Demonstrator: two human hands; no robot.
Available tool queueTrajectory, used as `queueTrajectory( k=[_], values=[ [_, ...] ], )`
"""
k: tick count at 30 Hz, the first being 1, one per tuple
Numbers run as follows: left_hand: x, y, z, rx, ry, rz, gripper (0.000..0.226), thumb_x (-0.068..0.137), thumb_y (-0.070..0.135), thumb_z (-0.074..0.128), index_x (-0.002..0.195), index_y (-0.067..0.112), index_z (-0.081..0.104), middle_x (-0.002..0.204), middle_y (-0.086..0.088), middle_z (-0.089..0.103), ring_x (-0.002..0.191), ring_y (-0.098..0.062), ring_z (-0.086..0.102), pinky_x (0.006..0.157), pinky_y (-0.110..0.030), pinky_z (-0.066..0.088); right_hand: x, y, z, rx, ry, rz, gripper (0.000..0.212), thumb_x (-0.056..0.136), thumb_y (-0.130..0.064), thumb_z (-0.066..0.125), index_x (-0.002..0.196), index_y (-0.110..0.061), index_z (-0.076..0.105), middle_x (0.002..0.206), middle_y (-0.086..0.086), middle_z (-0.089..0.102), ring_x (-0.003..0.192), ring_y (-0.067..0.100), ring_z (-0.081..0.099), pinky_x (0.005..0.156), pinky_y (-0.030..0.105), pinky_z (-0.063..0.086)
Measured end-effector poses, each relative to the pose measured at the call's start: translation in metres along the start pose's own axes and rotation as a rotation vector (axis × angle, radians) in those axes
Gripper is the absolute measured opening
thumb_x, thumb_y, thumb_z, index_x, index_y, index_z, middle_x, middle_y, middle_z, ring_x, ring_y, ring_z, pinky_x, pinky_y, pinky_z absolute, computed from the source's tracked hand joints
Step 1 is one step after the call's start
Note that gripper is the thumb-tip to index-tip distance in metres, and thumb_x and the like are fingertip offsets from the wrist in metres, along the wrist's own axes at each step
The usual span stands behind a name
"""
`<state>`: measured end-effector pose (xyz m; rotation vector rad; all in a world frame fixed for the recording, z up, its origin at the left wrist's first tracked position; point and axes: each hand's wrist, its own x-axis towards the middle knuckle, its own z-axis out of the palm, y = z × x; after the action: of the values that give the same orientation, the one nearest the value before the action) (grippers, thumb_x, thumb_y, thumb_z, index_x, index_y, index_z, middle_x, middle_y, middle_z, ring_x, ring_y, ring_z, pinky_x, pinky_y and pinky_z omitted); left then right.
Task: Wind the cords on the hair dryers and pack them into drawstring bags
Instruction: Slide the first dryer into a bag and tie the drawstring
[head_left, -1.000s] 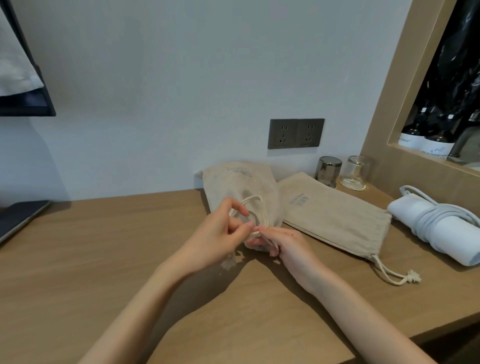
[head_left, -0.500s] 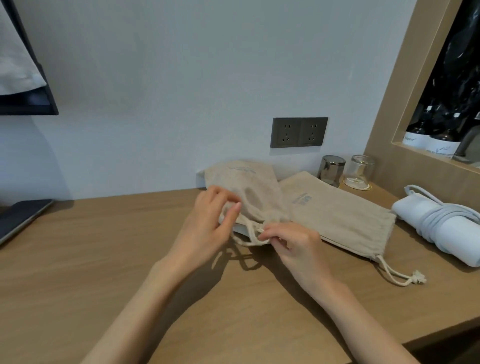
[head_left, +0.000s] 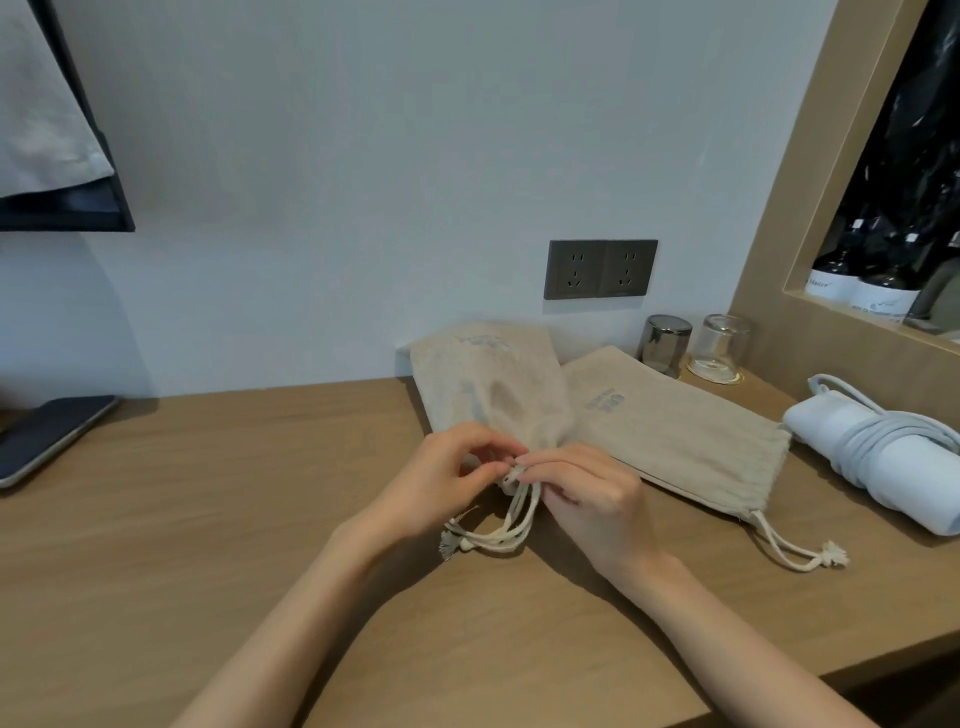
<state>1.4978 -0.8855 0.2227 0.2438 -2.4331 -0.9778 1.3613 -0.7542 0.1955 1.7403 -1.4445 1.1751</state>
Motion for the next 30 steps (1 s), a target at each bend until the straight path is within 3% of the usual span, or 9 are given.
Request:
queueTrajectory(
  k=[3, 7, 11, 17, 23, 25, 30],
  values=[
    [-0.001, -0.003, 0.002, -0.005, -0.047, -0.009, 0.025, 0.089, 0.017, 0.063, 0.106, 0.035, 0.068, 0.097, 0.014, 0.063, 0.092, -0.002, 0.058, 0.084, -0.021, 0.047, -0.002, -0.002, 0.001, 0.106, 0.009, 0.148, 0.008, 0.082, -0.013, 0.068, 0.081, -0.010, 0.076, 0.086, 0.001, 0.069, 0.081, 0.005, 0.063, 0.071, 0.020, 0.052],
    [-0.002, -0.004, 0.005, -0.029, -0.066, -0.002, 0.030, 0.088, 0.015, 0.064, 0.098, 0.044, 0.065, 0.092, 0.016, 0.061, 0.089, -0.001, 0.057, 0.080, -0.016, 0.044, -0.003, -0.003, 0.004, 0.104, 0.006, 0.269, 0.009, 0.072, -0.008, 0.078, 0.077, -0.015, 0.077, 0.075, -0.005, 0.057, 0.074, 0.002, 0.050, 0.065, 0.010, 0.038],
    [-0.004, -0.007, 0.004, -0.050, -0.025, -0.027, 0.018, 0.085, 0.017, 0.068, 0.090, 0.035, 0.067, 0.089, 0.011, 0.067, 0.084, -0.004, 0.063, 0.076, -0.021, 0.052, -0.003, -0.003, 0.003, 0.169, -0.015, 0.372, 0.018, 0.068, -0.009, 0.083, 0.078, -0.023, 0.077, 0.074, -0.007, 0.063, 0.078, 0.005, 0.051, 0.065, 0.017, 0.041],
    [-0.009, -0.008, -0.002, 0.070, 0.012, -0.032, 0.007, 0.086, 0.024, 0.066, 0.089, 0.030, 0.067, 0.090, 0.012, 0.065, 0.085, -0.001, 0.062, 0.078, -0.021, 0.053, -0.009, 0.000, -0.006, 0.193, -0.180, 0.328, 0.022, 0.086, -0.030, 0.058, 0.100, -0.023, 0.075, 0.093, -0.011, 0.064, 0.092, 0.006, 0.052, 0.076, 0.016, 0.042],
    [-0.009, -0.014, -0.009, 0.091, 0.031, -0.088, 0.009, 0.086, 0.023, 0.066, 0.088, 0.032, 0.066, 0.090, 0.013, 0.067, 0.085, 0.002, 0.061, 0.076, -0.017, 0.050, -0.020, 0.018, -0.021, 0.035, -0.293, 0.357, 0.031, 0.089, -0.037, 0.056, 0.101, -0.015, 0.075, 0.096, -0.011, 0.059, 0.092, 0.004, 0.043, 0.082, 0.011, 0.035],
    [-0.009, -0.010, -0.005, 0.038, 0.041, -0.089, 0.010, 0.088, 0.021, 0.065, 0.087, 0.031, 0.064, 0.090, 0.012, 0.066, 0.083, 0.001, 0.061, 0.073, -0.017, 0.049, -0.019, 0.015, -0.020, 0.024, -0.297, 0.342, 0.036, 0.089, -0.038, 0.049, 0.101, -0.015, 0.074, 0.093, -0.011, 0.059, 0.090, 0.003, 0.043, 0.079, 0.013, 0.037],
    [-0.007, -0.002, 0.009, -0.322, 0.020, -0.139, 0.008, 0.095, 0.017, 0.054, 0.096, 0.010, 0.058, 0.105, 0.002, 0.071, 0.080, -0.008, 0.066, 0.065, -0.017, 0.049, -0.017, 0.011, -0.018, 0.001, -0.261, 0.325, 0.034, 0.089, -0.036, 0.049, 0.102, -0.016, 0.074, 0.091, -0.009, 0.060, 0.087, 0.005, 0.046, 0.073, 0.020, 0.040]
  ],
)
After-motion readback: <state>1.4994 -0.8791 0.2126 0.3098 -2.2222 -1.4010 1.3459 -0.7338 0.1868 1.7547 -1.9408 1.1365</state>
